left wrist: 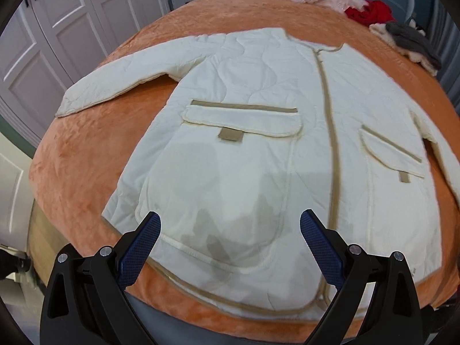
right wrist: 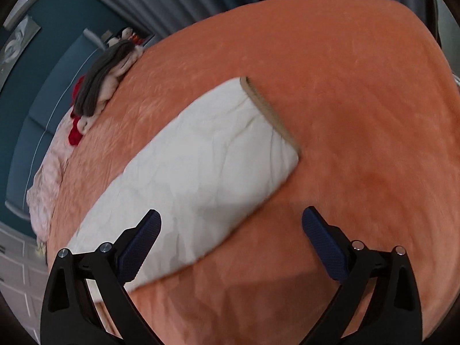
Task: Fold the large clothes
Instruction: 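Grasp the cream sleeve cuff with the right tool and fold it across the jacket body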
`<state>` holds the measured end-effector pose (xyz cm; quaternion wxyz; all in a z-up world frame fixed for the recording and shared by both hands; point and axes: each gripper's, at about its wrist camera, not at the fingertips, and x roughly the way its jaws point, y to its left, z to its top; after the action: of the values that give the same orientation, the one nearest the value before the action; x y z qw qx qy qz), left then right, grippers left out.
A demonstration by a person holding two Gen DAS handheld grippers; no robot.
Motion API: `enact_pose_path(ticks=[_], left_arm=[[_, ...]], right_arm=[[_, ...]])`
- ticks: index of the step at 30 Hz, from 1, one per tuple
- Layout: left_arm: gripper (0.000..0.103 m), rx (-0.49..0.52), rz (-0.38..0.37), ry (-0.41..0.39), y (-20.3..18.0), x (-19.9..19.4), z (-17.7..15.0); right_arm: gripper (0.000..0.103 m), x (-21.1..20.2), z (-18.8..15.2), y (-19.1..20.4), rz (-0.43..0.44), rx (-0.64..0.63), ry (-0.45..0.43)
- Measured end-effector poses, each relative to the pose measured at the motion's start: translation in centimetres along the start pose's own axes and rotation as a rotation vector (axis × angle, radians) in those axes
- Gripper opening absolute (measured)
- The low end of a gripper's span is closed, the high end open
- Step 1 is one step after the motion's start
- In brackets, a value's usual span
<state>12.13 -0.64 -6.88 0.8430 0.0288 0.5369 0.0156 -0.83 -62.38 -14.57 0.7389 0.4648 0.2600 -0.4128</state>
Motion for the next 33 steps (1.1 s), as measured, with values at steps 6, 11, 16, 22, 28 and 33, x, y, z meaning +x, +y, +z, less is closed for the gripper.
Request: enact_pose_path(ticks=[6, 11, 16, 22, 28, 33], left_arm=[[0.096, -0.005, 0.026, 0.044, 0.9, 2.0, 1.2], [0.096, -0.03, 0.044, 0.035, 2.2, 2.5, 1.7], [0.096, -0.05, 0.049, 0.031, 3.9, 3.0, 2.1], [0.096, -0.121, 0.036, 0.032, 6.3, 3.4, 2.5], [0.096, -0.182, 0.048, 0.004, 9.6, 3.2, 2.7], [0.096, -0.24, 0.019, -0.007, 12.8, 3.3, 3.3]], right_arm=[[0.041, 2.0, 2.5, 1.8, 0.024, 0.03, 0.002], [0.011, 1.7, 4.0, 5.7, 0.104, 0.018, -0.026], [0.01, -4.6, 3.0, 17.4, 0.341, -0.215, -0.12], [0.01, -12.5, -7.0, 33.2, 0.66, -0.613, -0.092], [0.01, -15.5, -23.8, 43.0, 0.835, -0.985, 0.071], [0.014, -14.2, -35.8, 44.9, 0.845, -1.165, 0.23]])
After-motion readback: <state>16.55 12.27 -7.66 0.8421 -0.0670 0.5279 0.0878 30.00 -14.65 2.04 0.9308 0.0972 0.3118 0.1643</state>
